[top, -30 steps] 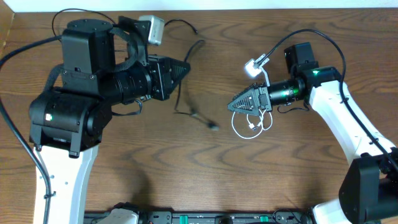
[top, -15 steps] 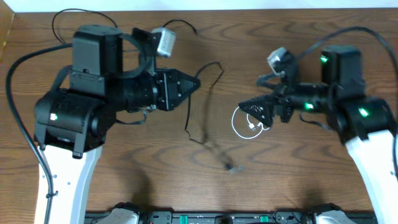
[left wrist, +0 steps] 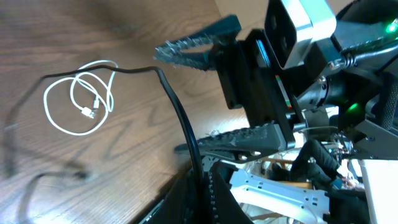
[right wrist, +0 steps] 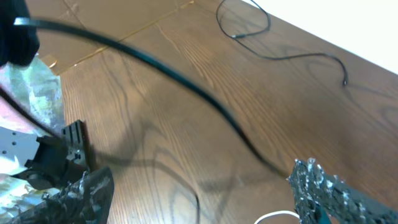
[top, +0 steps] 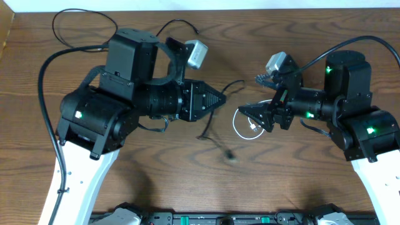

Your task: Untangle cables

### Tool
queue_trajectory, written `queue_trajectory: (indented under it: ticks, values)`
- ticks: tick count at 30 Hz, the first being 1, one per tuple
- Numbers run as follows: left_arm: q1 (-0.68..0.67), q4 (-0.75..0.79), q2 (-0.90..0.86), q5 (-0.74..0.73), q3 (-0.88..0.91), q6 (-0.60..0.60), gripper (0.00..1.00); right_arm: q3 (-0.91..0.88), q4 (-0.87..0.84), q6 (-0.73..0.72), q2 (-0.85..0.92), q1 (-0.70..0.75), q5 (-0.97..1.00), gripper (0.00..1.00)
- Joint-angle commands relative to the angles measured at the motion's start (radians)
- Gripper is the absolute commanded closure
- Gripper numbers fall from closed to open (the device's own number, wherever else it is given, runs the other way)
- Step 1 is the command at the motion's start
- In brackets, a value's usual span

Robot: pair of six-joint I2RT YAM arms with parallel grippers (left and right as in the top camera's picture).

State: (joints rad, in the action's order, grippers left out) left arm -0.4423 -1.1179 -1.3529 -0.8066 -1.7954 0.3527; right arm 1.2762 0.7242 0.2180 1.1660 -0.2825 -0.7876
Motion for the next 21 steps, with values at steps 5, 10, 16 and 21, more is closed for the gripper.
queue_trajectory:
  ticks: [5,10,16,21]
  values:
    - [-0.028,0.005,0.001,-0.021,-0.008,0.053,0.93,0.012,-0.032,-0.023,0.000,-0.019,0.026,0.30]
    - [-0.028,0.005,0.001,-0.021,-0.008,0.053,0.92,0.012,-0.029,-0.057,0.000,-0.019,0.087,0.58]
    - [-0.028,0.005,0.001,-0.019,-0.008,0.053,0.92,0.012,-0.029,-0.069,0.000,-0.019,0.086,0.67]
    - [-0.028,0.005,0.001,-0.019,-0.008,0.053,0.92,0.012,-0.030,-0.083,0.000,-0.019,0.086,0.69]
